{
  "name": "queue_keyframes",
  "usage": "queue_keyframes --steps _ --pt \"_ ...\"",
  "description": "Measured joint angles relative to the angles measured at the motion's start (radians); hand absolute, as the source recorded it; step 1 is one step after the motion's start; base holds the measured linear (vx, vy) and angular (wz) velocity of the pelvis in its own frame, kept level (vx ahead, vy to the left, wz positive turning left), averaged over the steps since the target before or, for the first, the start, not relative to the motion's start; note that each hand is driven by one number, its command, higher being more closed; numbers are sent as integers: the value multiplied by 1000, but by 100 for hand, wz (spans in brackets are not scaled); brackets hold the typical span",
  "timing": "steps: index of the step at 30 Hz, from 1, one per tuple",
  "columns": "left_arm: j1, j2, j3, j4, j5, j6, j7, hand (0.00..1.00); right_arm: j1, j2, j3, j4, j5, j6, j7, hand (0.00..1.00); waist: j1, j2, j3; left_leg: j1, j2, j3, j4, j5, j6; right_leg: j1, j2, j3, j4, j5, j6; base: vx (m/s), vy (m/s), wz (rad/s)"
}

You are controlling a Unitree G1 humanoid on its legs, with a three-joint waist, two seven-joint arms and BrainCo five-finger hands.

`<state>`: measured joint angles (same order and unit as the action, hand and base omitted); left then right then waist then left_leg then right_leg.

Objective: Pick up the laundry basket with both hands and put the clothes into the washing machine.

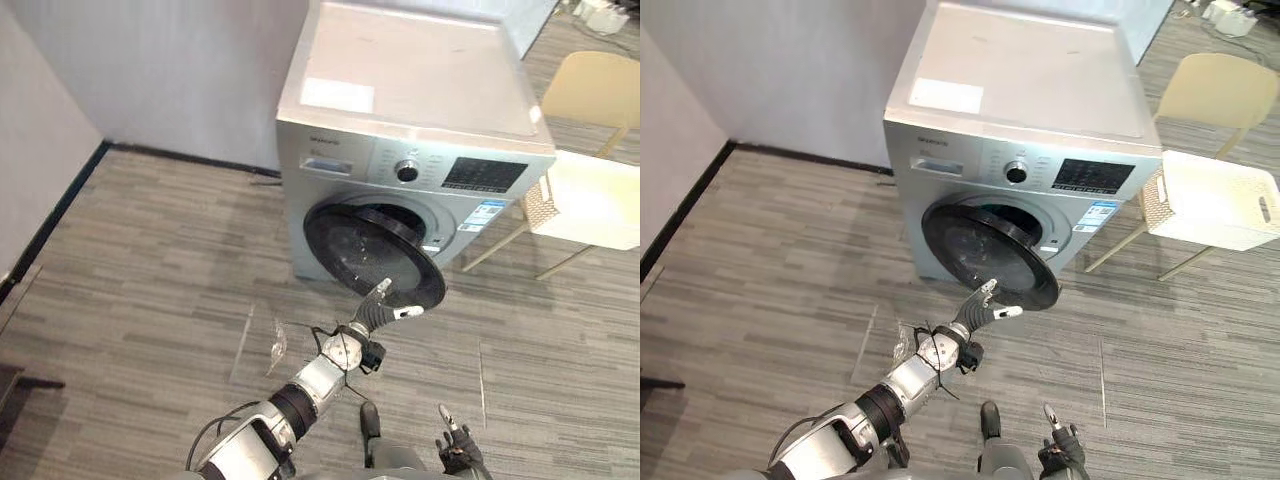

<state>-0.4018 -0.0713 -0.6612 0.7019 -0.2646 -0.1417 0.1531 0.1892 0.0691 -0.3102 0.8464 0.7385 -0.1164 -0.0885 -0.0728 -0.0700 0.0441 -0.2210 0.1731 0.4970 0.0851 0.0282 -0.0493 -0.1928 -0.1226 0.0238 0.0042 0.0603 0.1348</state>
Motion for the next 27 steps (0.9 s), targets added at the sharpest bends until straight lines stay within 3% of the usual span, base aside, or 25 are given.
queue_keyframes --steps 6,13,22,27 --pt "152 54 157 39 15 8 -35 0 23 0 -50 58 -4 31 3 0 -2 33 -51 102 -37 -6 -168 73 -16 47 1 -25 -9 -30 -3 57 0 9" --pt "334 143 459 208 124 40 -62 0 -1 -11 -46 128 -4 34 30 0 9 25 -76 132 -56 -39 -188 80 -11 94 -8 -61 -11 -52 -1 41 7 14" --pt "423 129 745 377 233 63 -54 0 -49 -37 -33 226 -48 40 53 0 34 24 -80 161 -82 -87 -189 75 -8 153 -24 -107 -24 -72 -19 8 18 15" --pt "453 113 814 411 260 81 -44 0 -77 -59 -42 297 -104 57 64 0 36 34 -91 174 -86 -101 -189 72 -10 172 -25 -112 -22 -78 -23 18 3 8"
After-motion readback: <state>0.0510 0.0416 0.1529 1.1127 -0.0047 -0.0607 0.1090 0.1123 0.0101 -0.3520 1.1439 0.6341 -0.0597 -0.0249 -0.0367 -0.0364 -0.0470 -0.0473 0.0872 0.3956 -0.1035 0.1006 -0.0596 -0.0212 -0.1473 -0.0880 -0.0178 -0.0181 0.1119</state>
